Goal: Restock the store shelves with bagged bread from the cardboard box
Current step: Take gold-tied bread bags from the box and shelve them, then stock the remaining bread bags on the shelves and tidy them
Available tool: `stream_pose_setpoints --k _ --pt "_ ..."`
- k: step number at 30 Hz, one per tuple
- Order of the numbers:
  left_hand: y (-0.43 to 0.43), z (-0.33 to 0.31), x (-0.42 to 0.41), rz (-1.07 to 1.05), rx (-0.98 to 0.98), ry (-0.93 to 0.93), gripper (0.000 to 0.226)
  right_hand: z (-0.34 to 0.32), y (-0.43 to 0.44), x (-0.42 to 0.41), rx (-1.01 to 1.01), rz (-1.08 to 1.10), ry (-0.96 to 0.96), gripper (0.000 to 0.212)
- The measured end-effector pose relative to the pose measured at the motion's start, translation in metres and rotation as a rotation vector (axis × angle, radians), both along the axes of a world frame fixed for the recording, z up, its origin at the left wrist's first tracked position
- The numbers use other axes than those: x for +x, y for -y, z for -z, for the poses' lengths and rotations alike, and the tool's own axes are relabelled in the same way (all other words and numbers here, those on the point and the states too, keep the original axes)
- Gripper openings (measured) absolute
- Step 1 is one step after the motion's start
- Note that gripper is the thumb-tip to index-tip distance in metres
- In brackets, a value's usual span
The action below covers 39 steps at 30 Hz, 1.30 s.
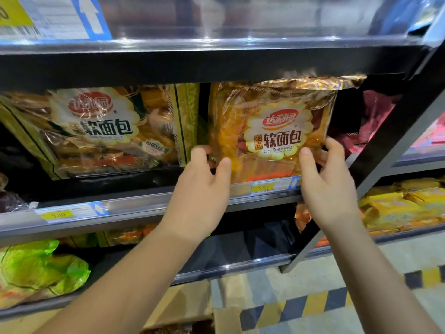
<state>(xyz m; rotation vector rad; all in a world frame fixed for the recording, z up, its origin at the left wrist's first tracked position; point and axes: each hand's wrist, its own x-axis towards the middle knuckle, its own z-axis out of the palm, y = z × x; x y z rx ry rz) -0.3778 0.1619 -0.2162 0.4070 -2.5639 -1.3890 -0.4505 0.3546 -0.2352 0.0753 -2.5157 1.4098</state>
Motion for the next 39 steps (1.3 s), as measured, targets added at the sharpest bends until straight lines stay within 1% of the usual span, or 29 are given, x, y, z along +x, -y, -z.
stream_pose_setpoints --k 2,5,12,17,20,22,24,26,30,35,39 --pt "-0.001 0.007 -0.001 0.04 -0.061 0.009 0.025 0.003 0.001 0.001 0.058 -0.015 -0.04 0.051" --pt "-0.005 0.012 -0.005 0.058 -0.116 -0.013 0.022 0.002 0.006 -0.003 0.081 -0.034 -0.037 0.051" --pt "-0.004 0.012 -0.007 0.051 -0.082 -0.011 0.017 0.006 0.003 -0.004 0.137 -0.073 0.007 0.06" --pt "-0.001 0.006 -0.006 0.079 -0.076 0.032 0.021 0.002 0.002 -0.005 0.1 -0.1 0.047 0.061" --pt "0.001 -0.005 -0.002 0.103 -0.118 0.104 0.032 -0.009 -0.001 0.001 0.11 -0.121 0.112 0.058" --pt "0.004 -0.018 0.005 0.115 -0.156 0.147 0.049 -0.018 -0.001 0.008 0.113 -0.123 0.158 0.057" --pt "0.007 -0.035 0.017 0.125 -0.194 0.162 0.064 -0.03 -0.001 0.019 0.125 -0.128 0.188 0.064" --pt "0.011 -0.052 0.034 0.132 -0.244 0.159 0.07 -0.043 0.001 0.035 0.148 -0.126 0.19 0.071" --pt "0.019 -0.083 0.078 0.145 -0.413 0.14 0.07 -0.07 0.006 0.08 0.22 -0.183 0.166 0.08" --pt "0.031 -0.11 0.152 0.138 -0.643 0.103 0.066 -0.11 0.022 0.155 0.335 -0.378 0.081 0.073" --pt "0.041 -0.117 0.215 0.084 -0.781 0.117 0.065 -0.131 0.04 0.218 0.519 -0.521 0.058 0.081"
